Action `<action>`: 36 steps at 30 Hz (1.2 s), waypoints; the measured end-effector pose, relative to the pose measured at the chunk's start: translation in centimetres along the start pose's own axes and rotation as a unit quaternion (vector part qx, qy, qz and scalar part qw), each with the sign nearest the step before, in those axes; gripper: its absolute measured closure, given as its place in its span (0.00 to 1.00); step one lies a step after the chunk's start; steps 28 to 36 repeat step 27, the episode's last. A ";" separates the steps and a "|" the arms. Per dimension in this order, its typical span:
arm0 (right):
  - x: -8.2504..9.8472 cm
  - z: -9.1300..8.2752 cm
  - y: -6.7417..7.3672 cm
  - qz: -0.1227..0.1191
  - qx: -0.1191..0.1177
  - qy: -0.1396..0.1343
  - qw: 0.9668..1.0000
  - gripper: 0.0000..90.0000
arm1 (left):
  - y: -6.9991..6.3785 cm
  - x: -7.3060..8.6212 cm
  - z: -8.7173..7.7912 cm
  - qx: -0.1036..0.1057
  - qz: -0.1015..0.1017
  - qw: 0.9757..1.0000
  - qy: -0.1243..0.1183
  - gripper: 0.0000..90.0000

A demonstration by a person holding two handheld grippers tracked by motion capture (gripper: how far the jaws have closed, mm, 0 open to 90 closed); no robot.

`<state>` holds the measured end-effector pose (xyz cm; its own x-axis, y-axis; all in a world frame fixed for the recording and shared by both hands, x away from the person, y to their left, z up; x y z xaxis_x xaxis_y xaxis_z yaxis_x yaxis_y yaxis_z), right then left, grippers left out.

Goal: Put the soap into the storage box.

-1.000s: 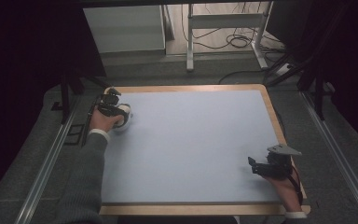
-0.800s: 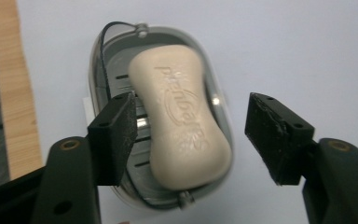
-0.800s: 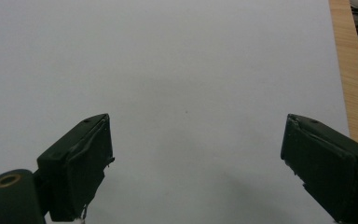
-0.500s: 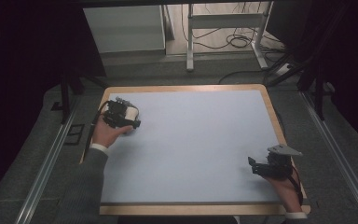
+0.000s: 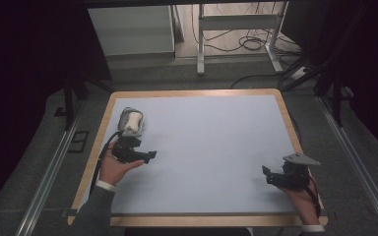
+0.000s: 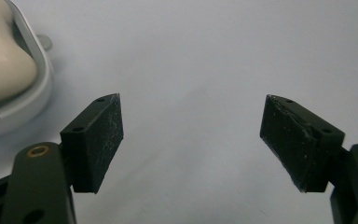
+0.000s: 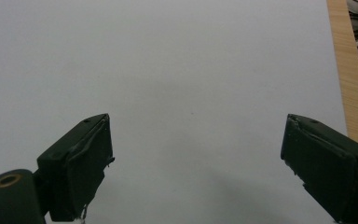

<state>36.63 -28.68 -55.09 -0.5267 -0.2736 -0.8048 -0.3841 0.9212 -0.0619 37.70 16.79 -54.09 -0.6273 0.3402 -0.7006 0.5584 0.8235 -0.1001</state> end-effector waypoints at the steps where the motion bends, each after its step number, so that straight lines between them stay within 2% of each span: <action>1: 0.0 0.0 0.0 0.000 0.001 -0.001 1.000 0.10 | -0.2 0.4 -0.1 0.003 0.001 1.000 0.001 0.24; 4: 0.0 0.0 0.0 0.000 0.001 -0.001 1.000 0.10 | -1.0 1.4 -0.2 0.012 0.005 1.000 0.000 0.24; 8: 0.0 -0.1 0.0 0.000 0.000 -0.002 1.000 0.10 | -1.8 2.7 -0.3 0.018 -0.003 1.000 -0.011 0.24; 14: -0.1 -0.1 0.1 0.000 -0.001 -0.004 1.000 0.10 | -2.2 4.4 0.1 0.023 -0.014 1.000 -0.009 0.25; 17: -0.4 -0.2 0.5 0.004 -0.009 -0.007 1.000 0.10 | -2.1 4.6 0.2 0.025 -0.014 1.000 -0.009 0.25; 24: -0.9 -0.1 1.4 -0.006 -0.015 -0.015 1.000 0.09 | -2.0 5.2 0.1 0.026 -0.015 1.000 -0.009 0.23; 27: -0.9 0.4 1.7 -0.008 -0.012 -0.008 1.000 0.05 | -1.8 5.5 -0.1 0.027 -0.021 0.999 -0.011 0.23; 36: -0.9 0.4 1.7 -0.008 -0.012 -0.008 1.000 0.05 | -1.8 5.5 -0.1 0.027 -0.021 0.999 -0.011 0.23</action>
Point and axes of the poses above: each handheld gripper's, and its own axes: z roughly forward along the jaws, x roughly out of its underside, y roughly to its left, the point moved 8 cm from there along z, roughly forward along the jaws, and after that the axes turned 1 degree about -y, right-handed, at the moved point
